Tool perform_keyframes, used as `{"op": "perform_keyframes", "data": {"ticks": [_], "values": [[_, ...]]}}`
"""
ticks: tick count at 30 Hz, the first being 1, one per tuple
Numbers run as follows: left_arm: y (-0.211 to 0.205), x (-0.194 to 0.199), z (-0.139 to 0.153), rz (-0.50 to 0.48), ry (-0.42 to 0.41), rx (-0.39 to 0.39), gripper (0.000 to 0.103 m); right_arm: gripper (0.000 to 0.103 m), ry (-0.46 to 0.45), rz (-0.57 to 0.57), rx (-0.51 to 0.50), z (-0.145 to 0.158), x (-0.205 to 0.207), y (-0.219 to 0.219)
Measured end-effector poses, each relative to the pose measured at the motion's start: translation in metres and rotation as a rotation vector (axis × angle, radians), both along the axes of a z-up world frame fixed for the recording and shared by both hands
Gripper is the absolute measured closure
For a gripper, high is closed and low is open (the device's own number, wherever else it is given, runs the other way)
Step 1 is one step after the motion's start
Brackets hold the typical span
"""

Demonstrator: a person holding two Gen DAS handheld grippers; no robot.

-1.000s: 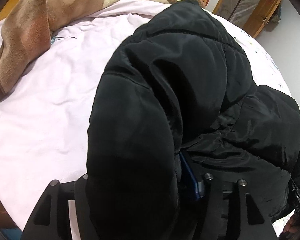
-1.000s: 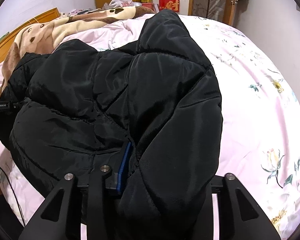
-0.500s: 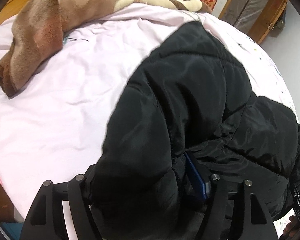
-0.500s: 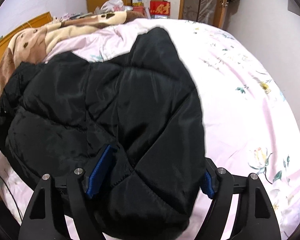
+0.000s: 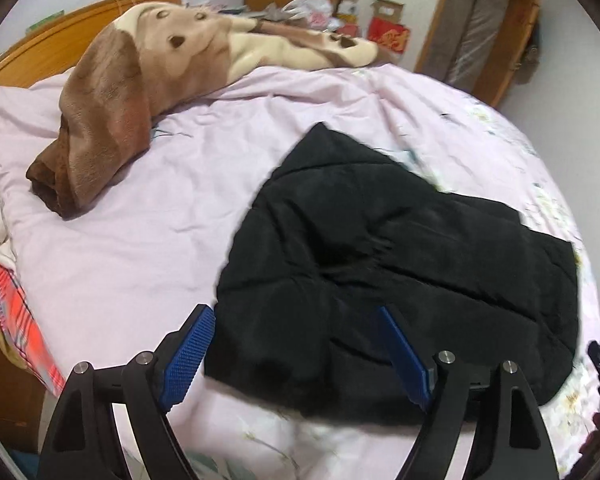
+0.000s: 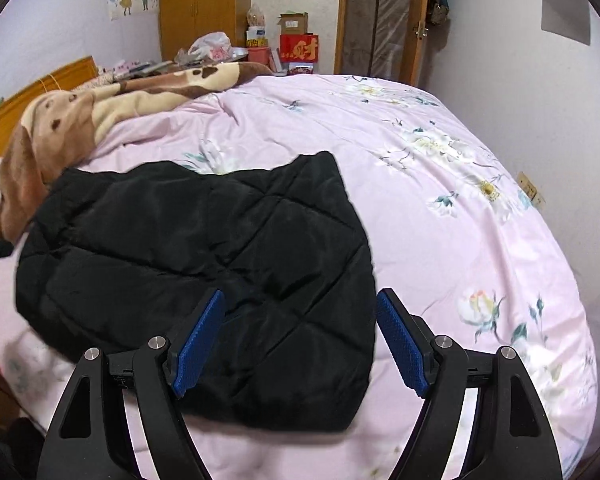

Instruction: Fold large clothes

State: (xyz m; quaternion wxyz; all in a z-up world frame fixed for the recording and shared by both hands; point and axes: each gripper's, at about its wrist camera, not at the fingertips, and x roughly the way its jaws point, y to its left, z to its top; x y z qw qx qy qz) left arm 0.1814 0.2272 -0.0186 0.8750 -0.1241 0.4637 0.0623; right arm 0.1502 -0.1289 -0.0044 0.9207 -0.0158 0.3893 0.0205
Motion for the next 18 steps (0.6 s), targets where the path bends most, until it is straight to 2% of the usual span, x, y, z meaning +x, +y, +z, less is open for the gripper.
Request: {"op": "perform_keyframes", "data": {"ticks": [9, 16, 18], "values": [[-0.015, -0.052, 0.010, -0.043, -0.051, 0.077, 0.020, 0.026, -0.015, 0.013, 0.038, 0.017, -0.054, 0.024], [-0.046, -0.097, 0.023, -0.069, -0.099, 0.173, 0.020, 0.026, -0.020, 0.032, 0.035, 0.025, -0.089, 0.041], [-0.056, -0.109, 0.025, -0.081, -0.113, 0.169, 0.020, 0.026, -0.025, 0.031, 0.039, 0.028, -0.100, 0.044]]}}
